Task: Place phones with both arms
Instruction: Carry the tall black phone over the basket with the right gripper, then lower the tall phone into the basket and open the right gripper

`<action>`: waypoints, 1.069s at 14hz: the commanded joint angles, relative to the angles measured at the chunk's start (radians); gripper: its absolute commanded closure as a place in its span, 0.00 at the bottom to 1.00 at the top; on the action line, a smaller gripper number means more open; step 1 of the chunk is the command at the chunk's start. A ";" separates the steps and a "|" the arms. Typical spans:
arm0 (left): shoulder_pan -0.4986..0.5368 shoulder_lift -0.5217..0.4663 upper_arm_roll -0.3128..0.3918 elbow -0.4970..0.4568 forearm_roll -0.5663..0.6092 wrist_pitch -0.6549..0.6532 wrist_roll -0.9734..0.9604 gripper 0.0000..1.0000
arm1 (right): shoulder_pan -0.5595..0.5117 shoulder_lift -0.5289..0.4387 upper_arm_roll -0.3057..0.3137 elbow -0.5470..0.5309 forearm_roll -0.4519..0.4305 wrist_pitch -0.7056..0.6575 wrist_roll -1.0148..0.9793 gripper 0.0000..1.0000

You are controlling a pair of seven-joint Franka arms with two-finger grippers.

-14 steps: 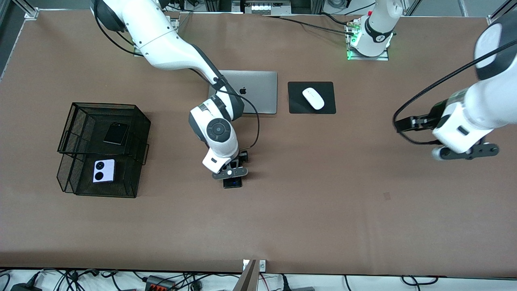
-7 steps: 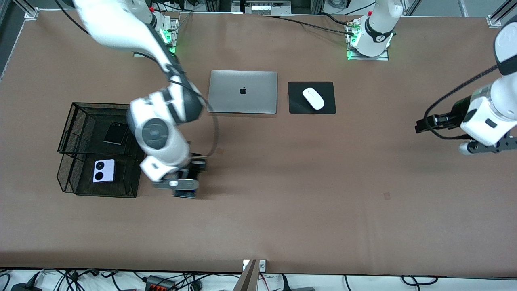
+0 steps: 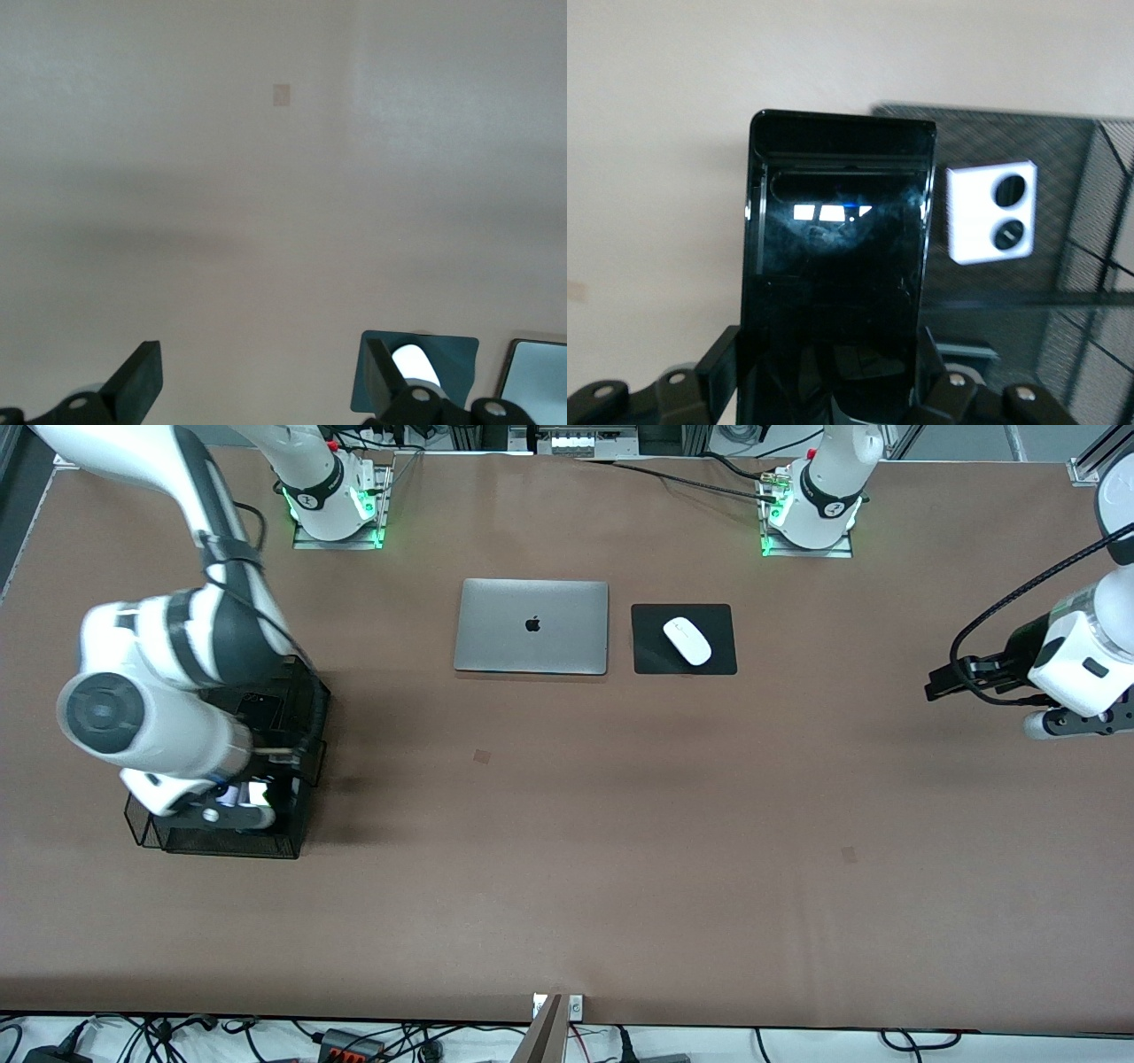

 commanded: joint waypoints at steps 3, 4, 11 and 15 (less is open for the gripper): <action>0.017 -0.007 0.007 -0.013 0.015 0.048 0.051 0.00 | -0.128 -0.177 0.019 -0.267 -0.021 0.077 -0.120 0.64; 0.017 -0.007 0.006 -0.012 0.012 0.059 0.053 0.00 | -0.152 -0.197 0.019 -0.296 -0.021 0.077 -0.149 0.64; 0.016 0.000 0.006 0.003 0.007 0.056 0.056 0.00 | -0.248 -0.217 0.014 -0.416 -0.024 0.069 -0.225 0.64; 0.020 0.017 0.007 -0.015 0.113 0.157 0.044 0.00 | -0.265 -0.207 0.014 -0.421 -0.024 0.072 -0.226 0.64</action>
